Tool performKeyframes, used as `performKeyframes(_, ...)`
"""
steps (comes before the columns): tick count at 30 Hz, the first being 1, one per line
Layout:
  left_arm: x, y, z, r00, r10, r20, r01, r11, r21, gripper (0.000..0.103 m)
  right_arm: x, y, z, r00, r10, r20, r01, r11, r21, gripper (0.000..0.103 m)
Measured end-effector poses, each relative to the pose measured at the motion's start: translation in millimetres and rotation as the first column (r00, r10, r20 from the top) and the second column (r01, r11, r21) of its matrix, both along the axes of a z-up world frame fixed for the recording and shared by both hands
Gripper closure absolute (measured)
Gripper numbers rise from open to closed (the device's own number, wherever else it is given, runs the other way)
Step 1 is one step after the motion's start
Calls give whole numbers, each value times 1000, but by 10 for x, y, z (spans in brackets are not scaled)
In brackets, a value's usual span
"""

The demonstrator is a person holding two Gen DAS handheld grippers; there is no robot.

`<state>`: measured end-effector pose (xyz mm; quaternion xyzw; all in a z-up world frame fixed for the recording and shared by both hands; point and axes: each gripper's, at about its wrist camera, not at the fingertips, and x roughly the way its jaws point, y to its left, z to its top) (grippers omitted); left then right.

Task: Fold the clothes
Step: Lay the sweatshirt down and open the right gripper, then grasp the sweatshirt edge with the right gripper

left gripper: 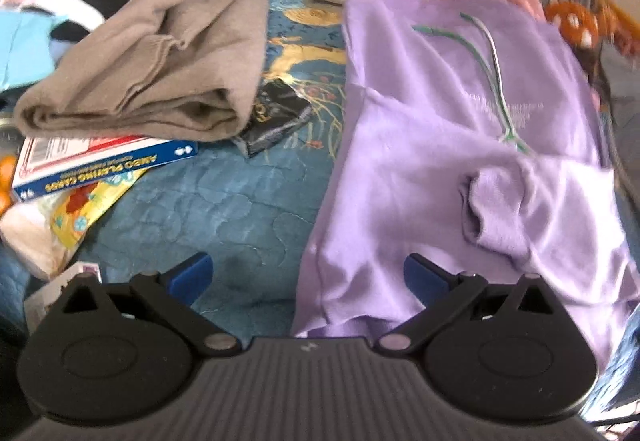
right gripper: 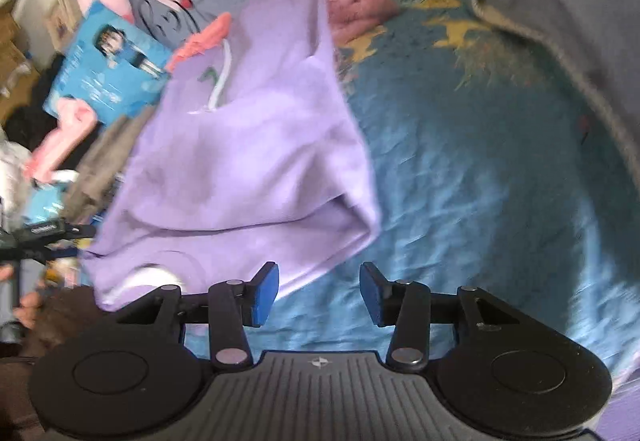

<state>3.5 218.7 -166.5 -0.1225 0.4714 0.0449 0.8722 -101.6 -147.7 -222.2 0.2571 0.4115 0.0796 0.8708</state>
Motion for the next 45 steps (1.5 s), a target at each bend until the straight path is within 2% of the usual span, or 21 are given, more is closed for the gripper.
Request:
performKeyframes(5,-188,161,63,999,-24,27,28,982,-188,0,103,79,-273,998,-31,-60,46,966,254,58)
performKeyframes(7,-253,145,50,998,-66,-1,64,969,-238,0,108,92,-341,997,-59,-58,74,947,312,57)
performKeyframes(10,-327,116,11,993,-118,-30,103,945,-309,0,107,94,-342,996,-78,-53,92,940,329,58)
performKeyframes(12,-351,48,20,994,-101,-47,86,962,-258,0,81,75,-284,993,-109,-35,114,949,293,58)
performKeyframes(16,-325,37,17,996,-76,-37,65,969,-240,0,-6,-34,-113,982,-188,21,182,968,171,57)
performKeyframes(19,-329,-29,75,996,-91,-9,86,970,-228,0,-35,-155,-28,965,-252,64,246,965,94,53)
performKeyframes(23,-331,-302,197,987,-153,42,158,969,-192,0,42,-334,-34,954,-288,80,282,956,81,51)
performKeyframes(26,-316,-495,227,977,-205,53,211,966,-148,0,123,-422,-135,947,-317,43,310,942,130,51)
performKeyframes(27,-313,-553,233,974,-221,55,227,965,-131,0,146,-441,-175,945,-327,23,319,934,162,53)
performKeyframes(30,-304,-578,207,974,-221,44,225,968,-114,0,195,-429,-241,944,-331,-19,325,914,242,84)
performKeyframes(31,-302,-561,192,976,-213,39,217,969,-115,0,197,-421,-240,943,-332,-24,328,913,242,88)
performKeyframes(35,-303,-368,117,988,-149,28,152,975,-160,0,177,-399,-205,937,-348,-30,347,914,209,91)
performKeyframes(37,-321,-292,104,991,-129,26,132,977,-170,0,183,-358,-145,942,-335,-14,332,928,171,91)
performKeyframes(43,-305,-228,85,995,-93,36,98,983,-157,0,211,-222,60,960,-277,38,275,960,42,91)
performKeyframes(45,-316,-255,118,992,-109,60,117,981,-156,0,220,-141,174,967,-245,69,246,969,-6,92)
